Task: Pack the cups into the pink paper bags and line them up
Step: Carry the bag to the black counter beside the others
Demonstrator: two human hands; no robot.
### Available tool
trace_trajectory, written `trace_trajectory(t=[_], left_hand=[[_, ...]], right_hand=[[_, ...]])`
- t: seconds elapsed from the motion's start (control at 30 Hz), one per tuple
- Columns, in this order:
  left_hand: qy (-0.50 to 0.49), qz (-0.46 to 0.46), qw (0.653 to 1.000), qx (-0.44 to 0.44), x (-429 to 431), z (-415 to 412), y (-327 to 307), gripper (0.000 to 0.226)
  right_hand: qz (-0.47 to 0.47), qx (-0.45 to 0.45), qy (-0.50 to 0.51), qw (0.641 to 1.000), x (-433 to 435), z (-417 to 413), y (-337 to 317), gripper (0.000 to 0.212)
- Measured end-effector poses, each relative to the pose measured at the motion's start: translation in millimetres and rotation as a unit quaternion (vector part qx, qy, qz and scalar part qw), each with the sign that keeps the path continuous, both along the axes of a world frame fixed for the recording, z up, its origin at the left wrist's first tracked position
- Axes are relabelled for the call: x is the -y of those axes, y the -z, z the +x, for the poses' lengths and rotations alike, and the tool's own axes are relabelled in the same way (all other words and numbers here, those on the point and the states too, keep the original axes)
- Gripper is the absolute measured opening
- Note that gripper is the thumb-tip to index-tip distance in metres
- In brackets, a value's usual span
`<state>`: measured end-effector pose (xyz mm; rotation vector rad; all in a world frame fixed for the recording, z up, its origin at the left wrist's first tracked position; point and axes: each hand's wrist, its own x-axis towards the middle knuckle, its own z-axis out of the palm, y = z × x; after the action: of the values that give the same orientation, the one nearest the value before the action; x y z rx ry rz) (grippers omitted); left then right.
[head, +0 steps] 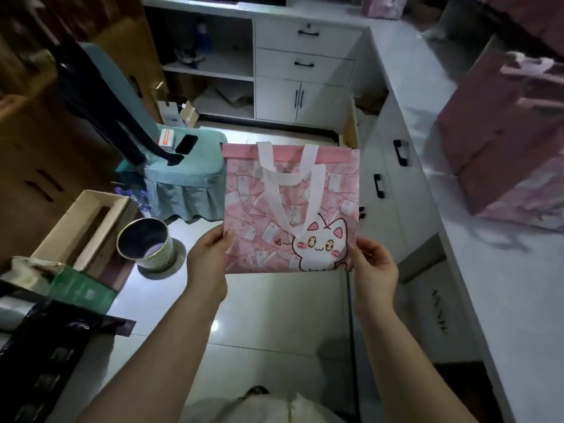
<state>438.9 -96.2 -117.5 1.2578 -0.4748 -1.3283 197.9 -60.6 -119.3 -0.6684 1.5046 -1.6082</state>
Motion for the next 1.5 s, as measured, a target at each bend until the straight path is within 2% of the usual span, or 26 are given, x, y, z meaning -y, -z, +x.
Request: trace_trajectory(t=[0.27, 0.5, 0.83, 1.03, 1.17, 1.27, 1.5], left_hand=[[-0.018, 0.05, 0.998, -0.032, 102.1, 4.7, 30.9, 0.019], [-0.063, 0.053, 0.996, -0.017, 239.0, -15.2, 37.7, 0.025], [-0.108, -0.018, 0.994, 0.01, 483.8, -74.6, -46.4, 0.019], [-0.121, -0.012, 0.992, 0.02, 611.4, -81.6, -56.1, 0.017], [-0.114, -0.025, 0.993, 0.025, 711.4, -72.9, -47.1, 0.017], [-0.094, -0.051, 0.994, 0.008, 799.5, -64.7, -45.3, 0.019], [-0.022, -0.104, 0.994, -0.007, 1026.6, -46.3, -87.7, 0.016]], right_hand=[[0.052, -0.014, 0.02, 0.998, 107.3, 2.2, 18.7, 0.009], [0.071, 0.021, -0.025, 0.997, 259.7, -24.3, 21.7, 0.007], [0.009, 0.037, -0.087, 0.996, 535.3, -80.8, -41.6, 0.008], [0.012, 0.054, -0.065, 0.996, 666.6, -79.0, -45.6, 0.011], [-0.004, 0.038, -0.065, 0.997, 755.7, -72.7, -44.8, 0.005], [-0.045, 0.029, -0.055, 0.997, 833.6, -67.2, -52.5, 0.015], [-0.089, 0.02, -0.036, 0.995, 1021.6, -63.3, -90.6, 0.009]])
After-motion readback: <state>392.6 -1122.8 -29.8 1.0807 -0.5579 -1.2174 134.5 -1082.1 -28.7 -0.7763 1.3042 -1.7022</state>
